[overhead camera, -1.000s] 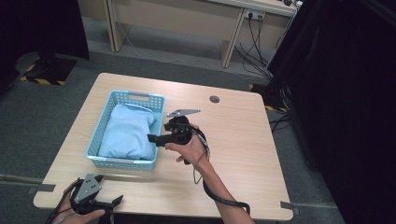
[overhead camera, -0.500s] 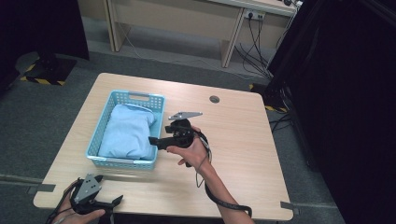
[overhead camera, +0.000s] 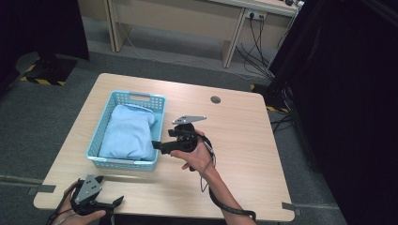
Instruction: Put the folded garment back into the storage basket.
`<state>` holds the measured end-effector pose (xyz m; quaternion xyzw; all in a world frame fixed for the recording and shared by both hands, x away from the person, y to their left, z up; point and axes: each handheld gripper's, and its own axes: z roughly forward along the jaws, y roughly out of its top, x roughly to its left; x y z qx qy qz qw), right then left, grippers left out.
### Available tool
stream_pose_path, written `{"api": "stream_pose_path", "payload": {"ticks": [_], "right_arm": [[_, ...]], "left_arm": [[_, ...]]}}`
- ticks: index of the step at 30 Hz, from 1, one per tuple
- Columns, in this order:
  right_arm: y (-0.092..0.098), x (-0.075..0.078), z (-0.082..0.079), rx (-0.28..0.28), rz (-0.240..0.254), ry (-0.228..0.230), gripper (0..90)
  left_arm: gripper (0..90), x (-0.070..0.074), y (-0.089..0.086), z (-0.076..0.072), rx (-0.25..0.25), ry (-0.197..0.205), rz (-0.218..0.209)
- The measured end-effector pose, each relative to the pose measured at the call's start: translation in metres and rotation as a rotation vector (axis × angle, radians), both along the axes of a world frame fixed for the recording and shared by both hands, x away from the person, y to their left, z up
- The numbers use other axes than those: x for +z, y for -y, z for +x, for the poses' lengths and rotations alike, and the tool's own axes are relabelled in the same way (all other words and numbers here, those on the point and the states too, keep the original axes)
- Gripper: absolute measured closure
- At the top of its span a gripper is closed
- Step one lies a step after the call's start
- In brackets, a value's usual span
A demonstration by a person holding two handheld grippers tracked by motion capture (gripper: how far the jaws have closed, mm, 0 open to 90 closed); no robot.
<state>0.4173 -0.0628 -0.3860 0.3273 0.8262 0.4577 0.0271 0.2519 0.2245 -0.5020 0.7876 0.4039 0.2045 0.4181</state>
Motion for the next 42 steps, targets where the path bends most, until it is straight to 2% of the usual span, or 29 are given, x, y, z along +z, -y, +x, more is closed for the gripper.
{"api": "stream_pose_path", "payload": {"ticks": [42], "right_arm": [[0.032,-0.025,-0.012,-0.032,0.035,-0.029,15.2]], "left_arm": [[0.0,0.000,0.000,0.000,0.008,0.000,-0.002]]}}
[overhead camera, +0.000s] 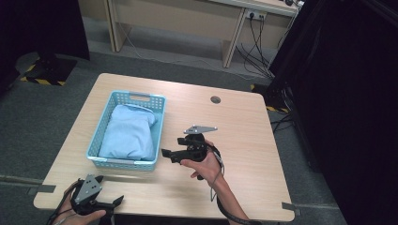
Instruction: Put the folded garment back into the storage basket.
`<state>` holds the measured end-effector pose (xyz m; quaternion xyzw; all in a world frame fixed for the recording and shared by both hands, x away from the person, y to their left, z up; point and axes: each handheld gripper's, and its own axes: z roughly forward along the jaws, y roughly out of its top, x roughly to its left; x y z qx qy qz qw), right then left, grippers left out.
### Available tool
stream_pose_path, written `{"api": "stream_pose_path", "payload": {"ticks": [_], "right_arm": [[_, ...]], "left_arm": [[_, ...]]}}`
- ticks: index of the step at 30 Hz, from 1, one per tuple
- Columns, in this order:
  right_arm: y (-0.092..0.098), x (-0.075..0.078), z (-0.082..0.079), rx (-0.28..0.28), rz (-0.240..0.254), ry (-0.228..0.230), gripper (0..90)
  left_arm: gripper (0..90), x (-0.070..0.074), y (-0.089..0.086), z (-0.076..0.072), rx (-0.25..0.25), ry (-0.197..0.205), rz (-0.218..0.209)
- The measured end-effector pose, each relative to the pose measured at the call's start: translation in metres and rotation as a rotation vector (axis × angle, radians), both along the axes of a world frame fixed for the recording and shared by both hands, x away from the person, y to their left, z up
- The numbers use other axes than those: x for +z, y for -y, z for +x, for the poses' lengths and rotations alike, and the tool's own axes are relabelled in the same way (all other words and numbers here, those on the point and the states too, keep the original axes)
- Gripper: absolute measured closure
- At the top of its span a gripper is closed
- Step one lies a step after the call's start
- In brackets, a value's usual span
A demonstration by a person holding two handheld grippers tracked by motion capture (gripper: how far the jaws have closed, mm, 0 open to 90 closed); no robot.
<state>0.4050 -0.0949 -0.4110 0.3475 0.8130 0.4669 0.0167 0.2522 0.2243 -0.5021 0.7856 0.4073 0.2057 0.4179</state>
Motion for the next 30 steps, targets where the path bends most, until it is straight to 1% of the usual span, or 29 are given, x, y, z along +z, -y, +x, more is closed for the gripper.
{"api": "stream_pose_path", "payload": {"ticks": [4,6,30], "right_arm": [[0.003,-0.003,-0.001,-0.004,0.006,-0.007,15.0],[0.004,-0.005,-0.001,-0.004,-0.002,-0.008,14.7],[0.019,-0.011,-0.005,-0.024,-0.019,-0.006,14.5]], "left_arm": [[0.0,0.000,0.000,0.000,0.001,0.000,-0.001],[0.0,0.000,0.000,0.000,0.001,0.000,0.000],[0.0,0.000,0.000,0.000,0.000,-0.001,0.003]]}}
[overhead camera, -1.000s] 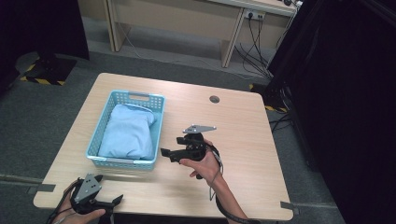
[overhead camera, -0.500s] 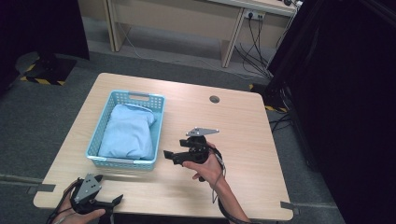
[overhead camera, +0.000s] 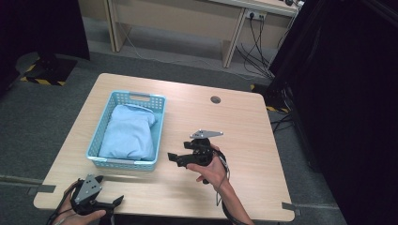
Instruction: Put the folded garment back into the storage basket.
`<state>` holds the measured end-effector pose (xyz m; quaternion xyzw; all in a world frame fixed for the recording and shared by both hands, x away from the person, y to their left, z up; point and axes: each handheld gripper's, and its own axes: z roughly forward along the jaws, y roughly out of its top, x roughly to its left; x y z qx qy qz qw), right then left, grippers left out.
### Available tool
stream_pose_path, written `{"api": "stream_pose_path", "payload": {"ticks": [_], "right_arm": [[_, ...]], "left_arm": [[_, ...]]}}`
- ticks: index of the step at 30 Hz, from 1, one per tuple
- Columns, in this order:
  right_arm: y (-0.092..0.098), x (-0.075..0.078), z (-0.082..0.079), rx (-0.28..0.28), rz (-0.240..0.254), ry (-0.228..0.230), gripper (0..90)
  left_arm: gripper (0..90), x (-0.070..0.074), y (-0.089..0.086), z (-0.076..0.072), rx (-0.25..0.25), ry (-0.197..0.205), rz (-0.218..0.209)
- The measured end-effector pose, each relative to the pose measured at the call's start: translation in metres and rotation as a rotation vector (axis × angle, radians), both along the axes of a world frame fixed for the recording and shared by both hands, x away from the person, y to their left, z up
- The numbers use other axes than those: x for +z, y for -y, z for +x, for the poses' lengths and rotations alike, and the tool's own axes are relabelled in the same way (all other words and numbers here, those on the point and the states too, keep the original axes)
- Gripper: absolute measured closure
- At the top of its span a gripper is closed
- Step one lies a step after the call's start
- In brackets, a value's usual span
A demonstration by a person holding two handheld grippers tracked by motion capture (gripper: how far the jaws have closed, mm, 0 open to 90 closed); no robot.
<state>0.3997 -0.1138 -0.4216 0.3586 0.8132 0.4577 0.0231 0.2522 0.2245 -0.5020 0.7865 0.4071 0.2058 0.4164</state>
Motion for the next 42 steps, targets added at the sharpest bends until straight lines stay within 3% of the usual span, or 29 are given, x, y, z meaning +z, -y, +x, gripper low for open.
{"api": "stream_pose_path", "payload": {"ticks": [17,42], "right_arm": [[0.006,-0.009,-0.003,0.002,-0.025,-0.014,14.5],[0.029,-0.017,-0.008,-0.023,-0.051,-0.024,14.3]], "left_arm": [[0.0,0.000,0.000,0.000,-0.001,0.000,0.000],[0.0,0.000,0.000,0.000,-0.002,0.002,0.002]]}}
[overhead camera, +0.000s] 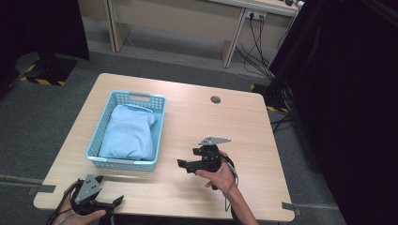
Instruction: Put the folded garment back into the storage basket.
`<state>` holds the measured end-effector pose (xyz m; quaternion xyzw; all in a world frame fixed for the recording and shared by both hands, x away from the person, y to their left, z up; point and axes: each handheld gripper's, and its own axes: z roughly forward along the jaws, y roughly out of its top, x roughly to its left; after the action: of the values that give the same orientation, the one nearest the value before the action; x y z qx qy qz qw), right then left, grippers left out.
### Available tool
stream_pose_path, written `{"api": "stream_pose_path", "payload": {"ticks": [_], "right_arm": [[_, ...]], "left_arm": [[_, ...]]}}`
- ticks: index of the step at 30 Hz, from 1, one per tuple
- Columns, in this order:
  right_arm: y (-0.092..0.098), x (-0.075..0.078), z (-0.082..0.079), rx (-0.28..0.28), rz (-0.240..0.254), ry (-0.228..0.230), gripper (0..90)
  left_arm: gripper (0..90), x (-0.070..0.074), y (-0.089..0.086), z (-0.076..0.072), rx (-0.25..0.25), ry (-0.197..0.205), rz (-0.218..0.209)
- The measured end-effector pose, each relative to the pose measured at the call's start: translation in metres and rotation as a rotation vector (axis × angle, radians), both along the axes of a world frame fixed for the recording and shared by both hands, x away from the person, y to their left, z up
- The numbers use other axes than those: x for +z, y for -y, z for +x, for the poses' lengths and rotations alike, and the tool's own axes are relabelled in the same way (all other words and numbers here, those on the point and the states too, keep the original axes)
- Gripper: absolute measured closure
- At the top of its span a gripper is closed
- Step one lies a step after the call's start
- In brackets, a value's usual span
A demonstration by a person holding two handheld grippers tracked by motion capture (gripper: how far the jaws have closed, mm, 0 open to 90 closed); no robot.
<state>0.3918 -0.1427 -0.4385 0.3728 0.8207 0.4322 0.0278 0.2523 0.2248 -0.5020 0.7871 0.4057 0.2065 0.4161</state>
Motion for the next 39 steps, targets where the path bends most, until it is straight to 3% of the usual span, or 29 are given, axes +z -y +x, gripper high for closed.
{"api": "stream_pose_path", "payload": {"ticks": [19,39], "right_arm": [[0.015,-0.004,-0.005,-0.018,-0.009,-0.004,14.1],[0.046,-0.016,-0.017,-0.067,-0.020,-0.016,14.1]], "left_arm": [[0.0,0.000,0.000,0.000,0.000,0.001,-0.001],[0.0,0.000,0.000,0.000,0.001,0.000,0.000]]}}
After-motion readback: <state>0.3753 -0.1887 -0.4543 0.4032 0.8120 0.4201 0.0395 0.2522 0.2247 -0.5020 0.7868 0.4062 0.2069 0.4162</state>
